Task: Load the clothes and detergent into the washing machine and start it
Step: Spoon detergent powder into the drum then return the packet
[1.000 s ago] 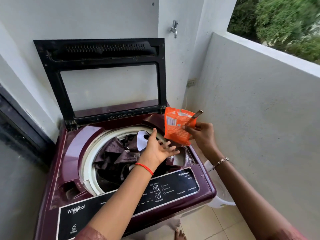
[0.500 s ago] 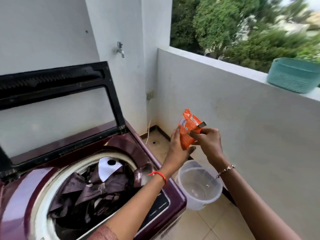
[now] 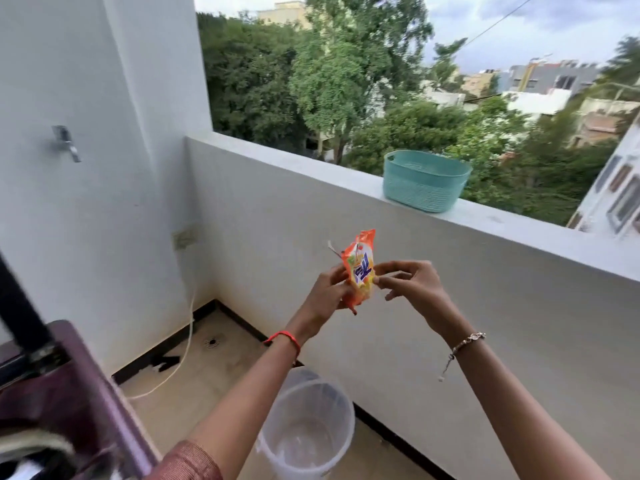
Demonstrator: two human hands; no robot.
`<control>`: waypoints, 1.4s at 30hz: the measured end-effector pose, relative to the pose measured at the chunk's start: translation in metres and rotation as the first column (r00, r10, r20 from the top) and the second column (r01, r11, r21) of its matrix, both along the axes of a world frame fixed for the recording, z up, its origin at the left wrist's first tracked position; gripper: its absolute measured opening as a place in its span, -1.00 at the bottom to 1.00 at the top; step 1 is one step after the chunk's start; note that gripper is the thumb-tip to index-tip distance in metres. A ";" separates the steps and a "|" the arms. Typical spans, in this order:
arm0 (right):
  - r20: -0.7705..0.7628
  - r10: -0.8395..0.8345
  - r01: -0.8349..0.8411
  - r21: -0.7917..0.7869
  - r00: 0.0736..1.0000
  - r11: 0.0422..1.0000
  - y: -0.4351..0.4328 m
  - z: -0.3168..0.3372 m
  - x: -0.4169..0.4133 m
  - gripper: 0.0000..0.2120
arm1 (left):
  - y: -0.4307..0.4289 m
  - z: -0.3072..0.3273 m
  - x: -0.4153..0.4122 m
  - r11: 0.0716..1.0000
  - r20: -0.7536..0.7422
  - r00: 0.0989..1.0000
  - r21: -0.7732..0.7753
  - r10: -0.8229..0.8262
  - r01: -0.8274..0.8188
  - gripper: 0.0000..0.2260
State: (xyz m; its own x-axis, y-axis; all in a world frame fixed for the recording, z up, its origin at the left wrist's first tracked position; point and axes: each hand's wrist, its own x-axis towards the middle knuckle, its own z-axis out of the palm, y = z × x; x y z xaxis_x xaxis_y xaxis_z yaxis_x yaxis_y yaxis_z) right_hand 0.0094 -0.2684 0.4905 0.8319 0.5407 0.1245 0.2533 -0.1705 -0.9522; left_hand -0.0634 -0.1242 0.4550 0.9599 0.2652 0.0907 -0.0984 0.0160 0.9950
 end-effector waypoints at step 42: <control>0.094 -0.475 0.483 -0.226 0.875 0.846 0.040 0.115 0.387 -0.77 | 0.071 0.152 0.450 0.826 -0.308 0.918 0.427 -0.249 0.367 -0.90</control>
State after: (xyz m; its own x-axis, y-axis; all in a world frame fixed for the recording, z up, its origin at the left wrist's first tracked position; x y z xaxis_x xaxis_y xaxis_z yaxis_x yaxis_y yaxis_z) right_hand 0.3963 -0.2282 0.6052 0.9927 0.0929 0.0766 0.1129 -0.4961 -0.8609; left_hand 0.3870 -0.0533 0.6073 0.9923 -0.0659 -0.1053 0.0628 -0.4654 0.8829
